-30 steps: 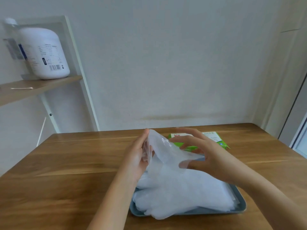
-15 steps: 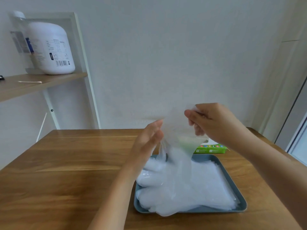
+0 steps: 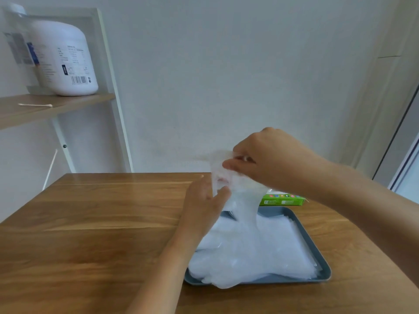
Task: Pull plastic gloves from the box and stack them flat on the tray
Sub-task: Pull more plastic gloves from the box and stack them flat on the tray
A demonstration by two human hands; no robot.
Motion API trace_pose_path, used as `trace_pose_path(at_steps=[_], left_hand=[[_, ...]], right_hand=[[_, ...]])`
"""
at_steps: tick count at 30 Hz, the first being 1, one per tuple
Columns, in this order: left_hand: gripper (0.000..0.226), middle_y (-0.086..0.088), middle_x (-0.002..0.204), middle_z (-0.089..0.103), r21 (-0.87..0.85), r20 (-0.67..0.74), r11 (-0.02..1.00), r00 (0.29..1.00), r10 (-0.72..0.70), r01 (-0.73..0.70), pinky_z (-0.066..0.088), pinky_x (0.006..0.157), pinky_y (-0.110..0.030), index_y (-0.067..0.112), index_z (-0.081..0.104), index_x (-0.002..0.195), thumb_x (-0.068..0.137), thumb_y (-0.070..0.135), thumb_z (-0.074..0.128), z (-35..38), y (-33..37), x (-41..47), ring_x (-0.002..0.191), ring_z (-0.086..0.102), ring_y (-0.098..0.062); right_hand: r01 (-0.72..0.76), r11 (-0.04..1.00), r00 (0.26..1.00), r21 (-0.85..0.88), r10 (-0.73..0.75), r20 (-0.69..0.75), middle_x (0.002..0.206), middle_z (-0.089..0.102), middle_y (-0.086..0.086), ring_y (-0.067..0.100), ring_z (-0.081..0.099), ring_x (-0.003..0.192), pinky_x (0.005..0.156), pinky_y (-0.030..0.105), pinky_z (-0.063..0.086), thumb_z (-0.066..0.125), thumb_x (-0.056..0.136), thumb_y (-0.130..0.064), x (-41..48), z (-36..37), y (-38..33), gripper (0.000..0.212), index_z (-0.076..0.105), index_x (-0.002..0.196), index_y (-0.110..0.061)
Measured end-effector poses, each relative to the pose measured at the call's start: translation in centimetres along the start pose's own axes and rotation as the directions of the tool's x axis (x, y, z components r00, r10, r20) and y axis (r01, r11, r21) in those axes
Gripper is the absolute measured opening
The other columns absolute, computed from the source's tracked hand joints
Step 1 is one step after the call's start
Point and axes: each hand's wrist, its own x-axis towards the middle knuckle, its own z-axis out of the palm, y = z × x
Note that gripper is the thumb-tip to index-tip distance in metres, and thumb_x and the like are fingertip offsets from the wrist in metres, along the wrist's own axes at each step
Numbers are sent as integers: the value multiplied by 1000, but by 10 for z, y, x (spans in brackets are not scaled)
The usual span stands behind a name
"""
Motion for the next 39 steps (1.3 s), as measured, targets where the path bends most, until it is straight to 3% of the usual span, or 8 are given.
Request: trace_pose_path(at_steps=[3,7,14,17,23,31,34,39], left_hand=[[41,17,50,58,-110,68,980,985,-158,165,35,50,-6,22,63,55,89,-1,55,-10,3,4,47,51,5],[44,-1,64,68,-362,206,873,942,-266,326,51,63,-18,18,72,56,91,0,51,-23,6,9,63,65,-11],[33,-11,54,43,-159,272,848,849,-454,505,41,49,-18,9,61,61,92,18,59,-36,-6,10,49,40,-14],[33,-13,57,60,100,226,840,810,-540,533,43,51,-17,3,67,72,89,32,67,-33,-17,12,53,53,-14],[23,4,63,63,434,142,735,767,-626,520,42,53,-17,10,66,75,86,29,72,-21,-44,15,52,51,-6],[14,9,92,55,663,-85,693,948,-308,284,41,72,-24,22,58,94,87,29,68,-11,-49,8,84,54,-10],[14,14,75,59,479,112,872,977,-179,105,41,63,-15,27,61,79,81,28,75,8,-34,1,68,52,3],[12,10,67,62,487,541,872,804,-247,-60,49,65,-19,21,66,75,79,26,76,44,-31,-18,62,55,2]], right_hand=[[-135,947,991,293,122,61,39,49,-2,9,44,37,46,22,37,51,94,-38,-4,-12,14,39,65,66,-16],[-387,596,921,704,289,262,34,40,-2,10,29,30,34,15,27,48,99,-28,-19,-5,35,39,65,69,-10],[-624,190,744,758,442,501,37,45,4,10,35,24,31,16,29,46,99,-27,-53,36,55,39,61,75,0],[-691,261,702,674,466,539,38,50,5,12,40,28,51,28,39,45,100,-28,-66,64,66,41,63,77,1],[-722,582,686,373,538,489,41,58,0,10,45,30,42,19,41,51,97,-31,-90,117,86,40,64,67,-8],[-667,738,725,100,612,316,57,51,-3,15,49,56,47,25,32,46,96,-40,-105,145,79,43,56,65,-12],[-659,748,730,84,607,314,61,49,-3,17,50,62,52,27,34,43,98,-39,-104,147,77,43,47,61,-19],[-631,776,751,27,601,272,72,52,-5,18,53,71,52,26,34,44,96,-46,-106,142,78,35,48,71,-21]])
